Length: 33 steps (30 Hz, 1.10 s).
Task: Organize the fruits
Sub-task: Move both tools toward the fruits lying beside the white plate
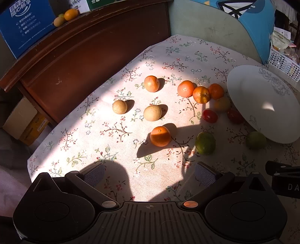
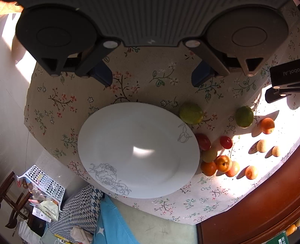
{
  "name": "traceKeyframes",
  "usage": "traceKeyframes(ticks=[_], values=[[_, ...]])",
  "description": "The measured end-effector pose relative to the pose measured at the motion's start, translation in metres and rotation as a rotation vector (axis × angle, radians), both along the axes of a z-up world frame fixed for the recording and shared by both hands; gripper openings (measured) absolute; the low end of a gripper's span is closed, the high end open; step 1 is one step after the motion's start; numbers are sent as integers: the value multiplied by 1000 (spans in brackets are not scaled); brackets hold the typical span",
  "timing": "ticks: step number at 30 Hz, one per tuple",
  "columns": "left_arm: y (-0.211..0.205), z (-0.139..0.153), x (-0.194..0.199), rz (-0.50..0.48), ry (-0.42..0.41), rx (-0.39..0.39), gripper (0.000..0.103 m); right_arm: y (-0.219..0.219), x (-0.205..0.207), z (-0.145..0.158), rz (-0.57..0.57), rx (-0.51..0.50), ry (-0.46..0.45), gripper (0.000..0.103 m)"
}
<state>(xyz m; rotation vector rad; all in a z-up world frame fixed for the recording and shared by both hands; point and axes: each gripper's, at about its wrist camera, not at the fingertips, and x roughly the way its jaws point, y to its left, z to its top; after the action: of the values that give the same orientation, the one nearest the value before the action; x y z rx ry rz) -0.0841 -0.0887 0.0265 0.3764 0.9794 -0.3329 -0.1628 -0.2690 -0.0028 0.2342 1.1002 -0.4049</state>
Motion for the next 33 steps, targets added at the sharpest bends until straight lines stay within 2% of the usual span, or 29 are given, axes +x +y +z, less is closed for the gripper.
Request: traceKeyframes(ticks=[8,12,15,27,33], values=[[-3,-7,5,-2,21,5,103,-20,9,-11,-83,-11,10,90],[-6,-11,6,-3,34,6,103,-28,15,-11,-109,-6,-15,85],[-8,-11,6,-6,32,5,103,-31,19,-12,-118,28,-29,85],[-14,-16,7,-19,39,6,103,-38,35,-16,-149,-2,-85,85],[-13,-15,8,-20,39,-2,103,-34,34,-14,-148,-2,-64,85]])
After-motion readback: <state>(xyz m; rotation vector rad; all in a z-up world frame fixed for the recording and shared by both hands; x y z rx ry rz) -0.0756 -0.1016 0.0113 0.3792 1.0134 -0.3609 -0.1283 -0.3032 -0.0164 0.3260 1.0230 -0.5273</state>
